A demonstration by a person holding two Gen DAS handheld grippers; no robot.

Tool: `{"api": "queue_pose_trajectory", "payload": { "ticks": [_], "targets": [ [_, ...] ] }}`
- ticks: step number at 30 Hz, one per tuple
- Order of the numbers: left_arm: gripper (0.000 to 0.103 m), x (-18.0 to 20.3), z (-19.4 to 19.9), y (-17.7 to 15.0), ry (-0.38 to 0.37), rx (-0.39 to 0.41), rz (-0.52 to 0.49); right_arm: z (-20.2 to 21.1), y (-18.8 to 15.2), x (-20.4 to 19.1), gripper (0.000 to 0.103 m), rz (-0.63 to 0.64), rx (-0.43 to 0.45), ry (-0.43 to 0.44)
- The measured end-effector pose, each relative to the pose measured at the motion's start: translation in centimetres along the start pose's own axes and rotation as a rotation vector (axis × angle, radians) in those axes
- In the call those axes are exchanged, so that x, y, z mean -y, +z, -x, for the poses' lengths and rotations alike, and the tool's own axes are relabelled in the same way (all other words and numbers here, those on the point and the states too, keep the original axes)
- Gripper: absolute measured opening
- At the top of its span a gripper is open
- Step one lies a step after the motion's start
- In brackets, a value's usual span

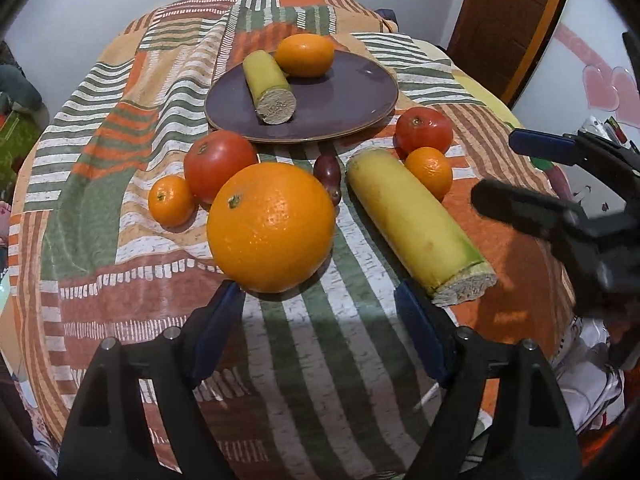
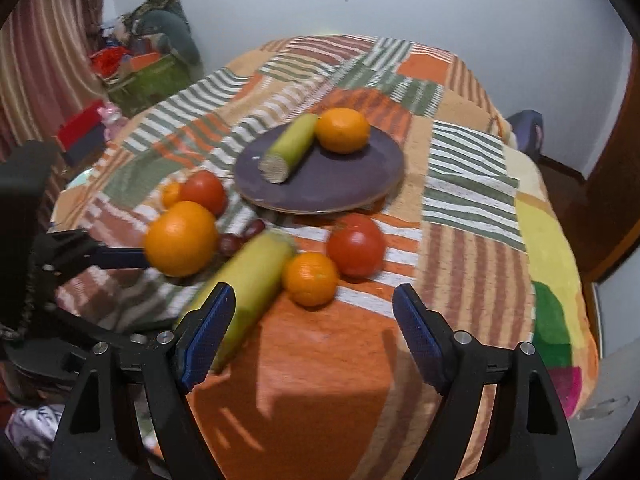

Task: Organize fruits
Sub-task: 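Grasp the second yellow-green cylinder with the right tool while the left tool approaches the other large orange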

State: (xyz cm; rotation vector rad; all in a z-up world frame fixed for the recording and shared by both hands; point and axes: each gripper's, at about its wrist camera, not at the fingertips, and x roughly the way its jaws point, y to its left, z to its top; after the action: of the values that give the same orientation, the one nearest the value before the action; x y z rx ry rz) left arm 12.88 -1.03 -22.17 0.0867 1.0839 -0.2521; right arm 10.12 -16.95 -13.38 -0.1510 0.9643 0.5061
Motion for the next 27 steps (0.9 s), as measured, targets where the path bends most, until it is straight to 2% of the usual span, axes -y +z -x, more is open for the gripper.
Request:
{"api": "queue_pose_trajectory", "payload": {
  "ticks": [4, 5, 8, 11, 19, 24, 27],
  "targets": [
    [0.08, -0.4, 0.2, -0.1, -0.025, 0.006, 0.016, -0.9, -0.1, -1.2, 0.078, 0.008, -0.024, 0.041],
    [0.08, -0.6, 0.5, -0.2, -0.035, 0.014, 0.02, -1.3, -0.1, -1.5, 0.074, 0.01, -0.035, 0.049],
    [0.08, -0.8, 1.4, -0.6, -0.001, 0.039, 0.008, -2.3, 0.1, -1.9, 0.066, -0.003, -0.069, 0.11],
    [0.081, -1.7, 1.9, -1.1, -0.003, 0.048, 0.022, -3.2, 0.1, -2.1, 0.064, -0.02, -0.097, 0.136],
    [0.081, -3.9, 2.2, -2.0, 0.01, 0.045, 0.105, -5.6, 0.0, -2.7, 0.061, -0.026, -0.167, 0.193],
    [0.081, -3.7, 2.2, -1.7, 0.008, 0.052, 0.097, -5.0, -0.3, -2.8, 0.052, 0.008, -0.148, 0.185],
    [0.081, -3.2, 1.9, -1.3, 0.009, 0.054, 0.085, -3.9, -0.7, -1.8, 0.041, 0.02, -0.137, 0.178]
  ]
}}
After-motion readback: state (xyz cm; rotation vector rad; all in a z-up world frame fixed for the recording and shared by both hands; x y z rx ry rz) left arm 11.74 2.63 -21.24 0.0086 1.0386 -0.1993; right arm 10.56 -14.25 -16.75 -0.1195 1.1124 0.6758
